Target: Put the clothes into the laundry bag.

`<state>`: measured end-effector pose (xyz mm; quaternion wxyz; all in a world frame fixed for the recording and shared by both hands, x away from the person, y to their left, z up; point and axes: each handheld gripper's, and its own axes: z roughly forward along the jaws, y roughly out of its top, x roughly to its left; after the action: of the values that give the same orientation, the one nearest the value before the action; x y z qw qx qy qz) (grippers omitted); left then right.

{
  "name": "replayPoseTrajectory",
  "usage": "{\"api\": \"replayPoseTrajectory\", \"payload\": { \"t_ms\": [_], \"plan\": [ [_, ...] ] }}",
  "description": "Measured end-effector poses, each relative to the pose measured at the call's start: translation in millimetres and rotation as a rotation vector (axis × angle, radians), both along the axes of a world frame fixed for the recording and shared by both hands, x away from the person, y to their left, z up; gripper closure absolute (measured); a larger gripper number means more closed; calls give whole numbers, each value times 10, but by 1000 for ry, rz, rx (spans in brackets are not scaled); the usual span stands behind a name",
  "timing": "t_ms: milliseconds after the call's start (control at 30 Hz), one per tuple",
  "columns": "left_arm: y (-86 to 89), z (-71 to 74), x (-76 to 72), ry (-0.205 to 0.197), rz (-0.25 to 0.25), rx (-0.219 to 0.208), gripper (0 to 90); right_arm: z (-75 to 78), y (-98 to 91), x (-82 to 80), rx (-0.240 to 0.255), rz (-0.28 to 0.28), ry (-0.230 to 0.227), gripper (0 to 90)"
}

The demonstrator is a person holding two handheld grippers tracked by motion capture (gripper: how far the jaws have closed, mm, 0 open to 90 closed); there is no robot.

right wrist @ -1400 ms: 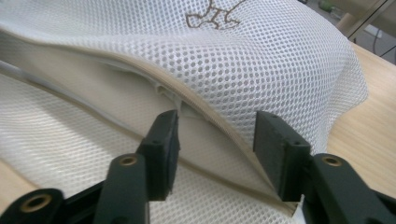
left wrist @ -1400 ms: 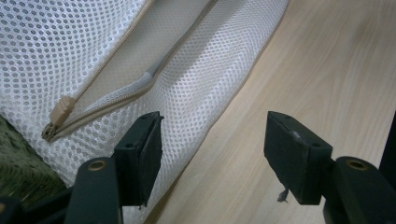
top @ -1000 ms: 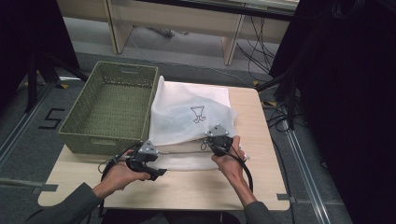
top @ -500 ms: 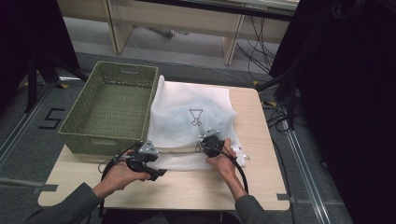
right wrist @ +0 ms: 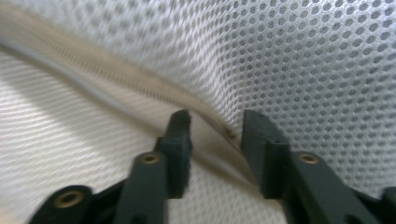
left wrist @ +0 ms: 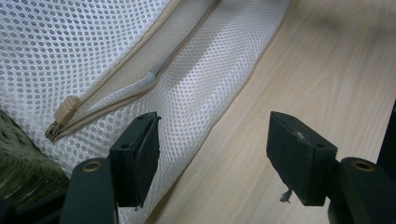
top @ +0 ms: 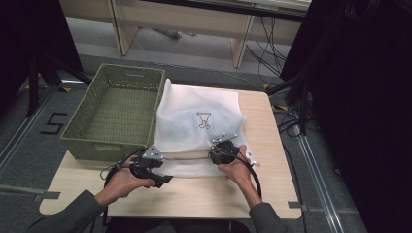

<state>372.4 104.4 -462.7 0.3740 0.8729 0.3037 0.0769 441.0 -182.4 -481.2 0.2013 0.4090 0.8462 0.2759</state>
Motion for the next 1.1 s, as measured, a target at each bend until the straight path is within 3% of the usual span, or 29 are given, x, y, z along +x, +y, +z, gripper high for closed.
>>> {"api": "replayPoseTrajectory", "payload": {
  "t_ms": [267,467,500,567,667,800,833,900,933,1033,1100],
  "plan": [
    [92,56,-43,-17,8,-33,332,226,-182,-217,116,15,6,456],
    [153,74,-72,-22,16,-45,326,307,-323,-357,206,-26,14,388],
    [159,73,-84,-13,24,-54,324,316,-357,-367,225,-27,-14,380],
    [190,82,-96,-26,17,-45,319,346,-410,-402,304,-48,3,364],
    [210,72,-128,-13,37,-58,311,376,-500,-455,361,-64,10,343],
    [251,73,-169,-14,32,-64,295,391,-599,-547,368,-74,11,318],
    [263,77,-175,-16,28,-62,294,386,-596,-594,398,-88,24,318],
    [284,76,-200,-16,25,-67,289,379,-643,-621,377,-64,-3,303],
    [293,74,-215,-11,28,-70,284,382,-663,-644,366,-64,-1,301],
    [321,80,-254,-22,26,-59,277,385,-673,-737,398,-86,3,299],
    [319,66,-279,-17,31,-63,273,399,-717,-768,368,-74,1,303]
  ]
}}
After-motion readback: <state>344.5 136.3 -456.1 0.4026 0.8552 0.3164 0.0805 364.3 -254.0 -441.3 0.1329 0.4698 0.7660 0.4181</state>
